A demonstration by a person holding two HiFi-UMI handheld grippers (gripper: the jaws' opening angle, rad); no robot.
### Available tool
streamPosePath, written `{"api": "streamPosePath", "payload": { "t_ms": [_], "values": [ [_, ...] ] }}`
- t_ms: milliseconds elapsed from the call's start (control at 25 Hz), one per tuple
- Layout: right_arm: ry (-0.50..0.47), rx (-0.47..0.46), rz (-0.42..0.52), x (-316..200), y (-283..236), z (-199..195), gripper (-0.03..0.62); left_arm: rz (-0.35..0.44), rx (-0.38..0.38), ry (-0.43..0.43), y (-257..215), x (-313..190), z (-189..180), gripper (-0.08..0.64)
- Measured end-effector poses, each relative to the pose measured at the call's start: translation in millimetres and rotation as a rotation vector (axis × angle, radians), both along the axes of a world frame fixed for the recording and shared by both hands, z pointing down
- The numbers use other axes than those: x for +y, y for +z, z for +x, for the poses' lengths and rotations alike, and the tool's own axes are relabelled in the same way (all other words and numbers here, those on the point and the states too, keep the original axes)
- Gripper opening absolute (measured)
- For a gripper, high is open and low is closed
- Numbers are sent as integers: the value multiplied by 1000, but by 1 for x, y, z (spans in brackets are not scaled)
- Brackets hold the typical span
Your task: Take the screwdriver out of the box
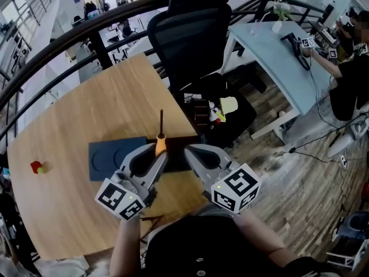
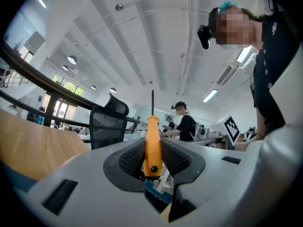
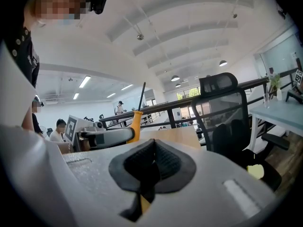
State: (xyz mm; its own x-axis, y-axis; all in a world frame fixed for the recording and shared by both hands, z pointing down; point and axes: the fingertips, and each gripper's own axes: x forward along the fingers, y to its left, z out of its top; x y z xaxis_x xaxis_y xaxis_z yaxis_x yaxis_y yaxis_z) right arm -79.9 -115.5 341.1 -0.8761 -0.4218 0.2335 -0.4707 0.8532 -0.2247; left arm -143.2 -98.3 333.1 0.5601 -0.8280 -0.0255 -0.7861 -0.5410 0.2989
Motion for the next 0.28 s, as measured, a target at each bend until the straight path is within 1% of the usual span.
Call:
{"api": "streamPosePath", "payload": {
  "t_ms": [280],
  "values": [
    [-6,5,-5,1,3,-4,-5,-28,-17,9,6,0,1,118]
  ]
}}
